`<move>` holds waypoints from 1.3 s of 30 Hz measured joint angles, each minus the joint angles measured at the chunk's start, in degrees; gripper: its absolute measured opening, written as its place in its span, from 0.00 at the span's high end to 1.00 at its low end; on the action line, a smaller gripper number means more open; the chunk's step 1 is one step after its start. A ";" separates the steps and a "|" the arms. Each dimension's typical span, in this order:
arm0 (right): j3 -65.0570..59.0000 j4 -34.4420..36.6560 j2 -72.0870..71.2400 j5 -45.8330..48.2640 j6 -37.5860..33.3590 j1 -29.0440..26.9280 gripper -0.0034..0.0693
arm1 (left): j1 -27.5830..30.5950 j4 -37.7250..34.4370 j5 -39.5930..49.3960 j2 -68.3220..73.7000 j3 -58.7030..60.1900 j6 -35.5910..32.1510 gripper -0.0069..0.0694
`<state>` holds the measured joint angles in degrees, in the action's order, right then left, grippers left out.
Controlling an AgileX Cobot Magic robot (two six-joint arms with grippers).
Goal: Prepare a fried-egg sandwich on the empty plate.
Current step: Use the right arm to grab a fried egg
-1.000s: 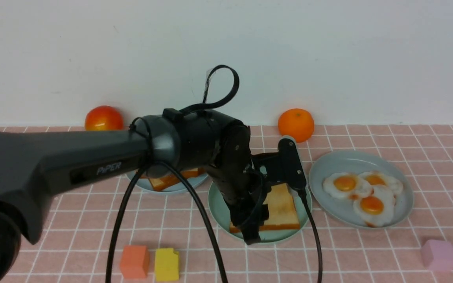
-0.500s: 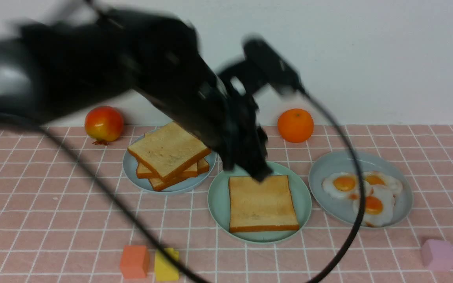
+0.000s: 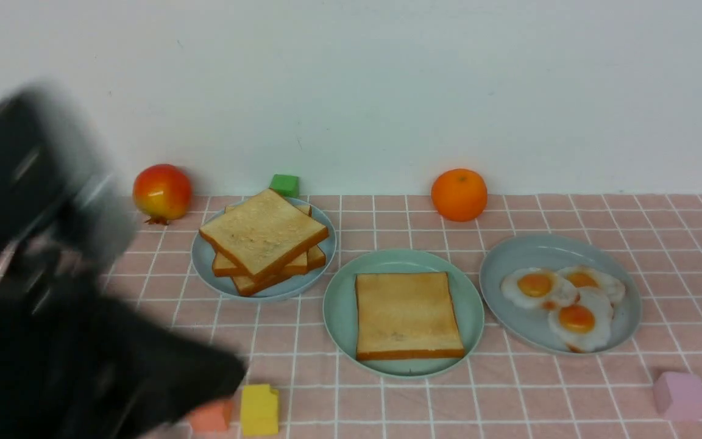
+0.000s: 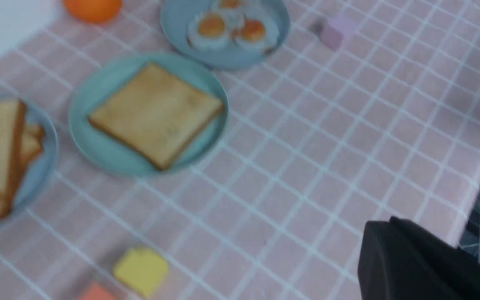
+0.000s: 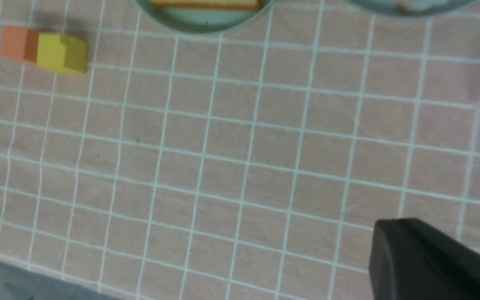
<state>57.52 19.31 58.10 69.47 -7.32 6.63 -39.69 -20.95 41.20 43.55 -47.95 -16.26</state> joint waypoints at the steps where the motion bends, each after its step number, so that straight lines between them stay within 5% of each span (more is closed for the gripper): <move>1: 0.00 0.00 2.50 -0.79 -0.59 1.08 0.91 | 0.00 -0.55 -0.75 -3.00 3.36 0.00 0.89; 8: 1.37 -6.48 16.21 -13.06 -6.74 10.44 0.90 | 0.00 -2.18 -2.21 -15.48 12.40 0.00 0.89; 12: 4.34 -19.31 26.84 -22.51 -11.96 13.78 0.84 | 0.00 -2.29 -2.63 -16.40 12.75 0.00 0.89; 18: 8.99 -35.07 39.16 -28.37 -15.15 14.23 0.54 | 0.00 -2.29 -2.69 -16.40 12.80 0.00 0.89; 25: 11.68 -40.68 47.01 -31.57 -15.30 14.23 0.24 | 0.00 -2.34 -2.47 -16.40 12.80 -0.08 0.89; 39: 12.41 -52.03 55.15 -38.60 -15.91 14.28 0.21 | 0.00 -2.34 -2.43 -16.40 12.80 -3.88 0.89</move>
<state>69.93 -32.72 113.25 30.87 -23.23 20.92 -39.69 -23.29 38.78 27.14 -35.15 -20.13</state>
